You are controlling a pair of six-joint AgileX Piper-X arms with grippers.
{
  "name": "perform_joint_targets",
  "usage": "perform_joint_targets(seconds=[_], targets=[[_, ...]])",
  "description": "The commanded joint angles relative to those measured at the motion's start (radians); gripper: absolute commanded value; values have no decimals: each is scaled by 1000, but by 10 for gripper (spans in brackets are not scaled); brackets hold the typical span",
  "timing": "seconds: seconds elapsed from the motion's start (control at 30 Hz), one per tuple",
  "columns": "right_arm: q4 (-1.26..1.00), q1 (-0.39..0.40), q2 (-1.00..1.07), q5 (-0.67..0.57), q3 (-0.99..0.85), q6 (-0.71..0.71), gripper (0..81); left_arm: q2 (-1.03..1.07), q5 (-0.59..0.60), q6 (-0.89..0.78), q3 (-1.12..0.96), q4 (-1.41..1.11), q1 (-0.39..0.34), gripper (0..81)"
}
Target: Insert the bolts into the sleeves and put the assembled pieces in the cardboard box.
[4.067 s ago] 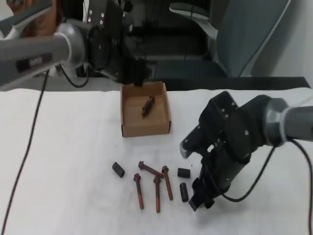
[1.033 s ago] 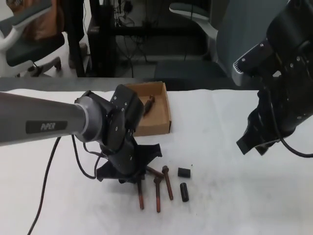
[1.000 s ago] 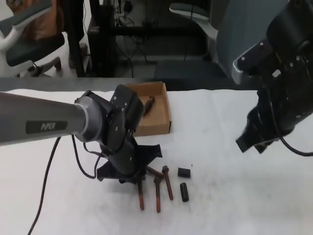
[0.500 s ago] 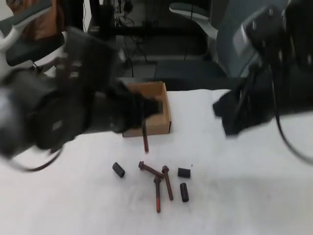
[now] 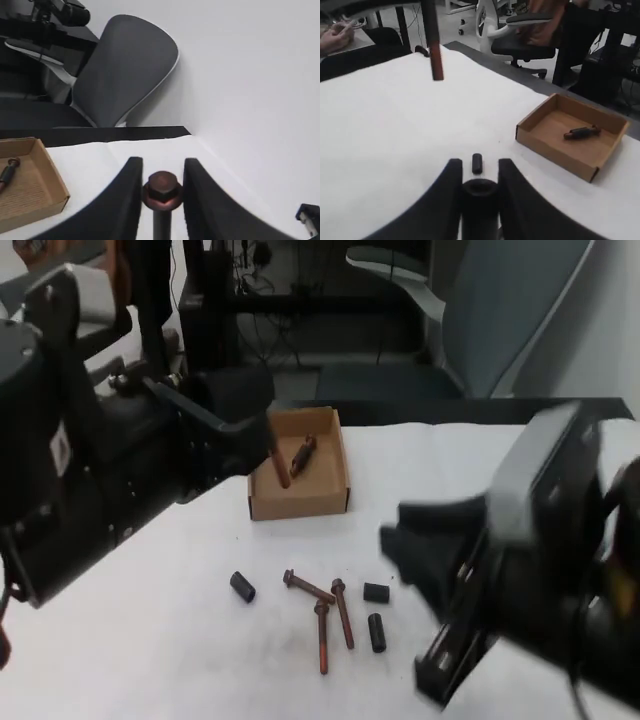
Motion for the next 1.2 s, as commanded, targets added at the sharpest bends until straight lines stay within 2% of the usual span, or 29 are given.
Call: perform_joint_targets(seconds=[0.0, 0.13, 0.37, 0.67, 1.0, 1.17], targets=[[-78, 42, 55, 73, 24, -6, 6, -8, 47, 15, 0, -41, -4, 18], [-275, 71, 147, 157, 51, -7, 6, -8, 85, 42, 0, -78, -4, 18], [-465, 91, 256, 145, 73, -9, 6, -2, 79, 197, 0, -44, -17, 18], [-522, 115, 260, 126, 73, -54, 6, 26, 84, 206, 0, -9, -85, 18], [-582, 115, 260, 51, 73, -60, 6, 26, 79, 206, 0, -9, -95, 18], [-588, 115, 260, 51, 73, -126, 6, 26, 86, 206, 0, -9, -95, 18]])
